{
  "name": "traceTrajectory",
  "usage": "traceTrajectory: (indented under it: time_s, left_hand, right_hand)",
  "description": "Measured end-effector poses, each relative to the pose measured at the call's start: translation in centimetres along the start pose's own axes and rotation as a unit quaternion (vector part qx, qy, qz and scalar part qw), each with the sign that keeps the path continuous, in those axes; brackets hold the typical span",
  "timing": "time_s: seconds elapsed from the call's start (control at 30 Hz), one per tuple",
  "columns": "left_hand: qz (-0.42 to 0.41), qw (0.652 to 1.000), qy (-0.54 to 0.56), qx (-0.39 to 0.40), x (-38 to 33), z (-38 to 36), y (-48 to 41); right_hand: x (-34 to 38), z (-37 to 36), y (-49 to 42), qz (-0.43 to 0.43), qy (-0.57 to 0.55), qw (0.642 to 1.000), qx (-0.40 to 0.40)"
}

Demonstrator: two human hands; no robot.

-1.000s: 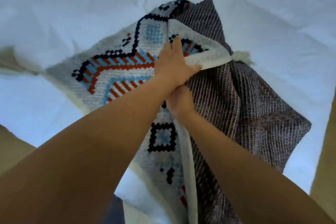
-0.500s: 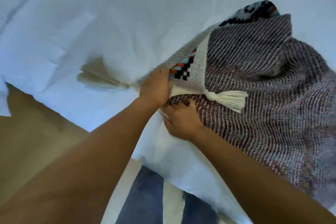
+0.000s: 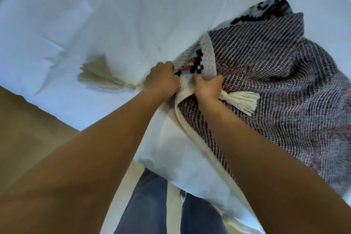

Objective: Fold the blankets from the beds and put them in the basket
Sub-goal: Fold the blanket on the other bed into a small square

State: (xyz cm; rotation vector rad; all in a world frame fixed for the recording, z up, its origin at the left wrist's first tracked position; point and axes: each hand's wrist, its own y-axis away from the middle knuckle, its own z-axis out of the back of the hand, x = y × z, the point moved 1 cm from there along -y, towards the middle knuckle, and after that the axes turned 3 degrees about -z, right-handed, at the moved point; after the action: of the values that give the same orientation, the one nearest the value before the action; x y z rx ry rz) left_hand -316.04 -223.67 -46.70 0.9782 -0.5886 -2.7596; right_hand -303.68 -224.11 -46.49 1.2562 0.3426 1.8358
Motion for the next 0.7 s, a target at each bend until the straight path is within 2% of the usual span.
traceTrajectory:
  time_s: [0.07, 0.1, 0.13, 0.2, 0.23, 0.27, 0.33, 0.37, 0.4, 0.47, 0.53, 0.63, 0.67, 0.7]
  left_hand:
    - [-0.021, 1.0, -0.019, 0.0, 0.6, 0.1, 0.1]
    - [-0.03, 0.999, -0.033, -0.005, 0.9, 0.2, 0.1]
    - [-0.039, 0.998, -0.053, -0.014, 1.2, 0.3, 0.2]
    - [-0.057, 0.991, -0.117, -0.038, 2.4, 1.0, 0.5]
    - [-0.067, 0.984, -0.158, -0.045, 3.3, 1.5, 0.8]
    - [-0.071, 0.975, -0.204, -0.043, 4.4, 2.1, 1.0]
    - [-0.063, 0.953, -0.295, 0.002, 7.0, 3.5, 1.5]
    - [-0.053, 0.947, -0.314, 0.034, 8.3, 4.3, 1.8]
    - [-0.042, 0.95, -0.304, 0.064, 9.3, 5.0, 2.1]
    - [-0.015, 0.971, -0.227, 0.069, 10.4, 6.6, 2.0]
    - [0.029, 0.989, -0.14, 0.024, 10.8, 8.0, 1.4]
    - [0.094, 0.995, -0.02, 0.023, 11.1, 8.8, 1.0]
    - [0.112, 0.993, 0.034, 0.033, 11.2, 8.8, 1.1]
    - [0.126, 0.987, 0.088, 0.045, 11.3, 8.7, 1.2]
  right_hand:
    - [0.3, 0.4, -0.3, 0.017, 0.081, 0.997, 0.001]
    - [0.4, 0.5, -0.3, 0.06, 0.154, 0.986, -0.006]
    - [0.7, 0.5, 0.0, 0.124, 0.247, 0.961, -0.024]
    - [1.4, 0.1, 1.3, 0.257, 0.422, 0.867, -0.064]
    - [1.8, -0.3, 2.0, 0.296, 0.461, 0.834, -0.064]
    - [2.4, -0.8, 2.7, 0.314, 0.477, 0.82, -0.042]
    - [3.7, -2.5, 3.5, 0.268, 0.429, 0.86, 0.06]
    - [4.1, -3.8, 3.7, 0.23, 0.399, 0.881, 0.107]
    - [4.5, -5.1, 4.0, 0.208, 0.387, 0.886, 0.144]
    - [5.1, -7.5, 4.8, 0.183, 0.37, 0.891, 0.188]
    - [5.2, -9.6, 5.7, 0.155, 0.35, 0.892, 0.241]
    - [5.2, -11.9, 6.7, 0.057, 0.353, 0.892, 0.276]
    - [4.9, -12.4, 6.7, -0.029, 0.29, 0.913, 0.287]
    - [4.7, -12.6, 6.7, -0.098, 0.217, 0.916, 0.323]
